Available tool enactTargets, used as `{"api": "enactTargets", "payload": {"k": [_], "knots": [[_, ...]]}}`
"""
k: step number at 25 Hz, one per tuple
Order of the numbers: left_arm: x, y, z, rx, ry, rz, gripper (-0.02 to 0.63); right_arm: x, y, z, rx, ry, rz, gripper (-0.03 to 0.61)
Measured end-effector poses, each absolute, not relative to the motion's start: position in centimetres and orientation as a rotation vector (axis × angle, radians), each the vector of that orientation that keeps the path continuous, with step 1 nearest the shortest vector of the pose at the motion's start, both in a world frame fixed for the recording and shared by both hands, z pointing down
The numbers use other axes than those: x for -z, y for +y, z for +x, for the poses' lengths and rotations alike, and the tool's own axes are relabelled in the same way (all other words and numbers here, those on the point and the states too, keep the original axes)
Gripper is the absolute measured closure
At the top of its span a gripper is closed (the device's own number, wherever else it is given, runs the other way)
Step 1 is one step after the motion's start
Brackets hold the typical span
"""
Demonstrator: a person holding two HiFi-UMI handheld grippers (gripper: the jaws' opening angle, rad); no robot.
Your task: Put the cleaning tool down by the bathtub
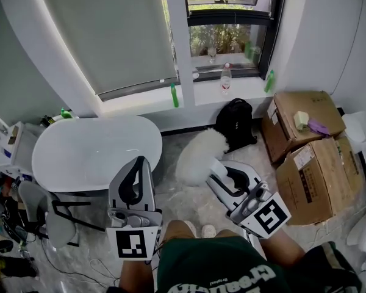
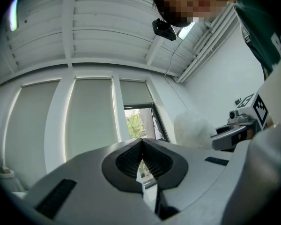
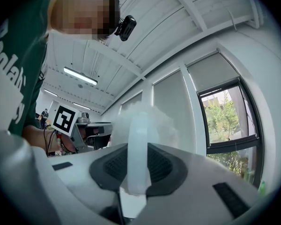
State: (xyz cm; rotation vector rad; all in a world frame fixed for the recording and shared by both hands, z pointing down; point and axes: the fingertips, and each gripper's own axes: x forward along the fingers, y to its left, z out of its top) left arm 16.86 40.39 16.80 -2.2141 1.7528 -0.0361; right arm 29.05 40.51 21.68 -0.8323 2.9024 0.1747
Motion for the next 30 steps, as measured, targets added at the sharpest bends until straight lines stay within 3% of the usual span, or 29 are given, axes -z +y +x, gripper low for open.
{"api": "enactTargets", "payload": {"k": [16,30], "knots": [[-17.3,35.4,16.5,0.022,1.701,-2.165,0.604,-22.8,34.8,29.2,-0.191,2.847,-0.868,0.488],[-16.0,20.7,11.0,0.02,1.599,-2.15,0.604,-22.2,20.3,21.8,-0.197,2.842,-0.876,0.488]]}}
